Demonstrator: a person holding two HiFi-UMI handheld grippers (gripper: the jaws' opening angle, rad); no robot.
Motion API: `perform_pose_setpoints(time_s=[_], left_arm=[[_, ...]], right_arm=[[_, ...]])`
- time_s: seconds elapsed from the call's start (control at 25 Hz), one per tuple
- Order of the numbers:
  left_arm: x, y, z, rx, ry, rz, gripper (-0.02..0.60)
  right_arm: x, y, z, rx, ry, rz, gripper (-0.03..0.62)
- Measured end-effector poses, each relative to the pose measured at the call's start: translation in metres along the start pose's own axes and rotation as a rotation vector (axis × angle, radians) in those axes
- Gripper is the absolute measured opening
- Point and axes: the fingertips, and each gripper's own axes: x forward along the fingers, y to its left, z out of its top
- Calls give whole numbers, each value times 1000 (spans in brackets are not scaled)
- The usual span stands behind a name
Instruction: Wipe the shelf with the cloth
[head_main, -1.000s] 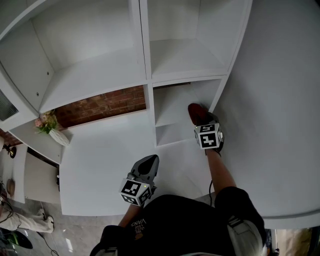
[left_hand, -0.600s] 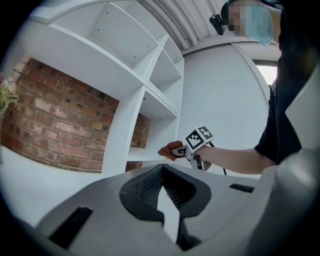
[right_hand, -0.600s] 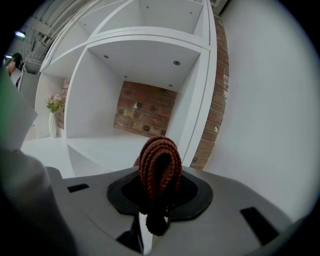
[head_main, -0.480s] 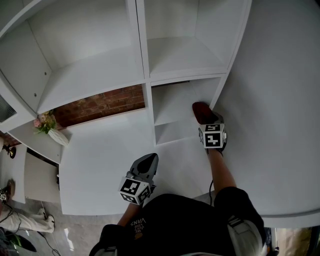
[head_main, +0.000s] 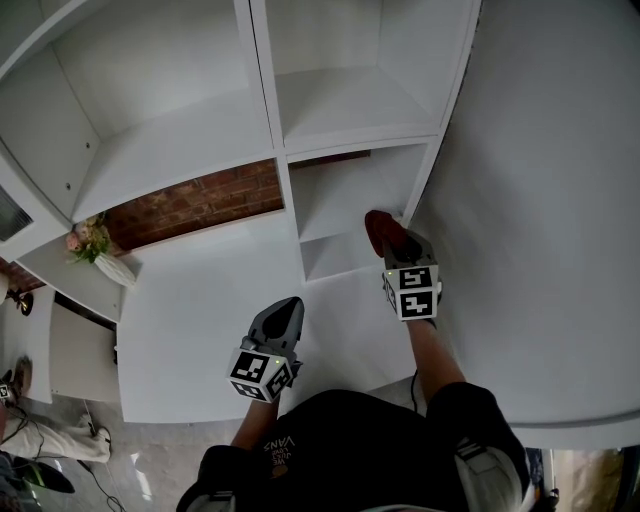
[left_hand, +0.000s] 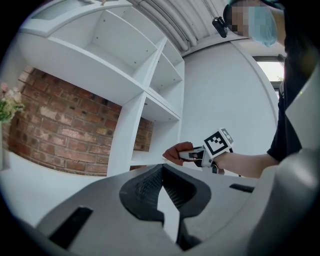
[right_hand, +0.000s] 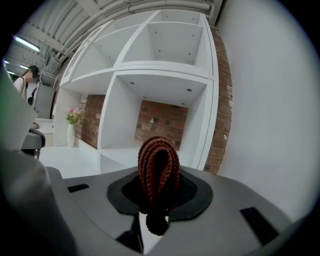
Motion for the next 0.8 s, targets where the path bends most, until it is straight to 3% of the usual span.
perform_pose_setpoints(time_s=[0.8], left_arm=[[-23, -79, -27, -7, 38, 73, 8]], right_arm=[[-116, 30, -89, 52, 54, 187, 91]])
